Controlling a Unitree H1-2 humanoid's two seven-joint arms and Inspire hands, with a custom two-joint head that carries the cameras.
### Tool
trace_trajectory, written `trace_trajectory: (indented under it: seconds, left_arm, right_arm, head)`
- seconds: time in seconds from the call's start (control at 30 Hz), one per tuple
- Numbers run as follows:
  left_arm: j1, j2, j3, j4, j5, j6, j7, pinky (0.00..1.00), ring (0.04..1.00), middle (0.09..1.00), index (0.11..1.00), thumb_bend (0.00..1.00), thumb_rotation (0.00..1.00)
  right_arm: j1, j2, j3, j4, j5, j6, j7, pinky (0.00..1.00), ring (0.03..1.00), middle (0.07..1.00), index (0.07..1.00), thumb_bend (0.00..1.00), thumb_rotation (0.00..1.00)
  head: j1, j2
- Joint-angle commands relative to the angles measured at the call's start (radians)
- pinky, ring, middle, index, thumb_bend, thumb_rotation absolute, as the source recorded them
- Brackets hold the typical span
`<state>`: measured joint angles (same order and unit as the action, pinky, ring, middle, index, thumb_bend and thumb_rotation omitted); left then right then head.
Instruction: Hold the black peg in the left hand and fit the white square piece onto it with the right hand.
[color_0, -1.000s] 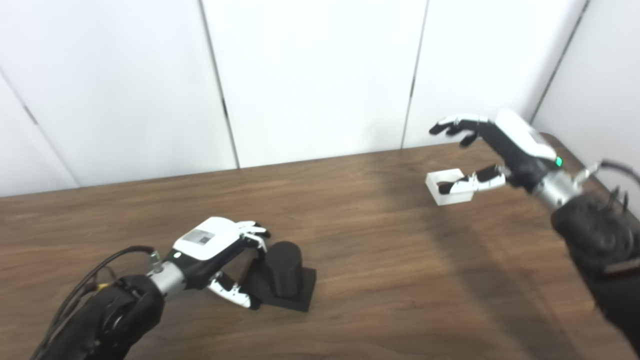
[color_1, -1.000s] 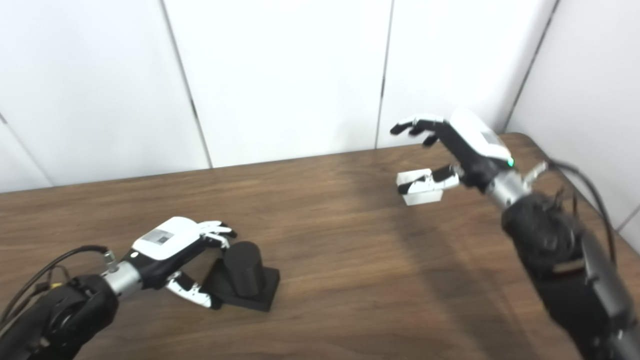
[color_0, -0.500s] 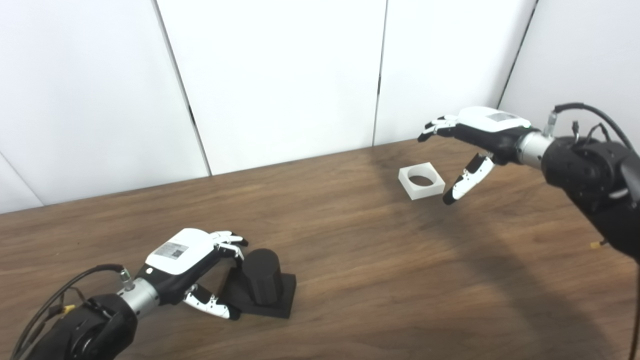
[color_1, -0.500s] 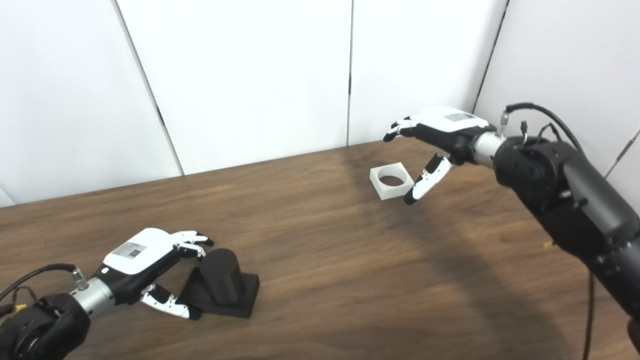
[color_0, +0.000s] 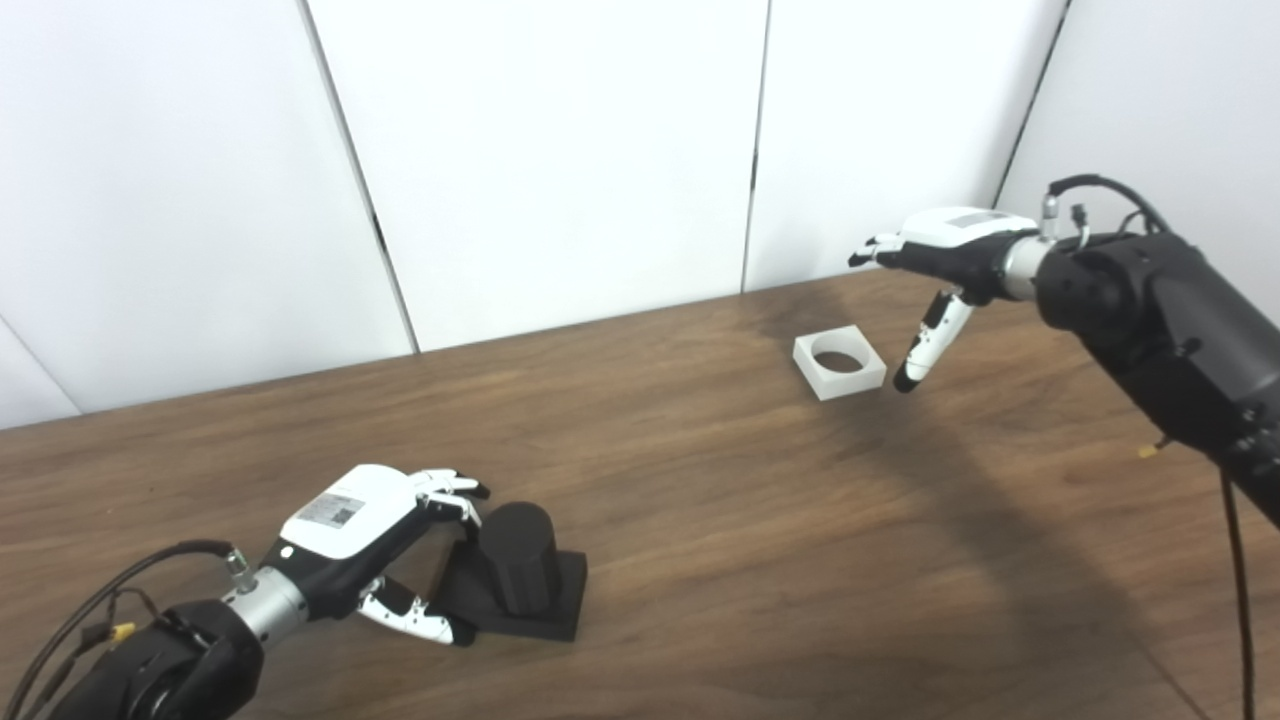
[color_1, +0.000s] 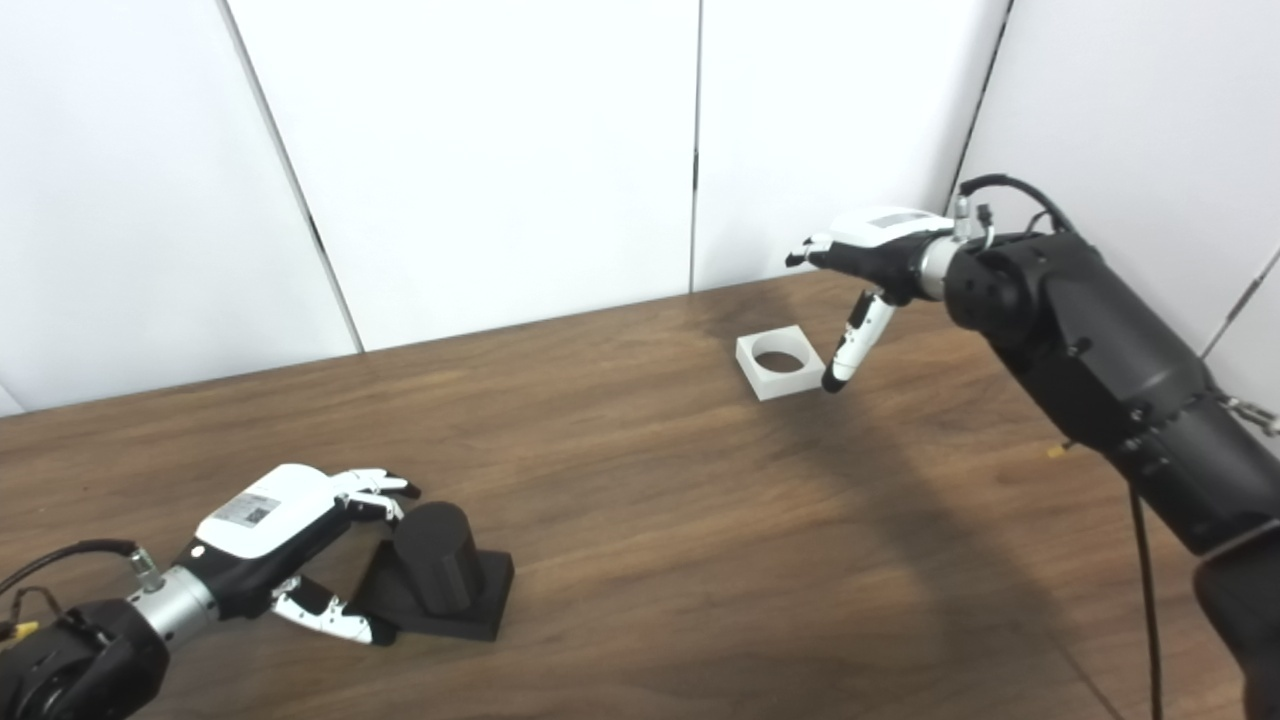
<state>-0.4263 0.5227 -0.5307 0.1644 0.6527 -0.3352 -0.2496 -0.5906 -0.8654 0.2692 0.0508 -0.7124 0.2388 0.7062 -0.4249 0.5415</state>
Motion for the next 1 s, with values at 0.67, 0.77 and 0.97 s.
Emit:
trace_trajectory:
  seconds: [0.67,0.77,0.97]
  left_arm:
    - [0.072,0.04,-0.029,-0.005,0.048,-0.01,-0.078,0.75,0.892,0.864,0.489,0.52,0.06]
    - [0.072,0.04,-0.028,-0.012,0.047,-0.008,-0.08,0.75,0.887,0.864,0.488,0.52,0.06]
    - [0.079,0.038,-0.034,-0.036,0.045,0.015,-0.104,0.75,0.89,0.865,0.489,0.52,0.06]
  right_arm:
    - [-0.094,0.099,0.035,0.159,-0.099,0.017,-0.076,0.97,1.0,1.0,0.985,0.87,0.27]
    - [-0.106,0.117,0.049,0.193,-0.111,0.011,-0.081,0.95,1.0,1.0,0.97,0.85,0.26]
    - [-0.118,0.147,0.054,0.271,-0.104,-0.01,-0.123,0.95,0.984,0.991,0.952,0.84,0.23]
  head:
    - [0.016,0.013]
    - [0.017,0.014]
    - [0.026,0.024]
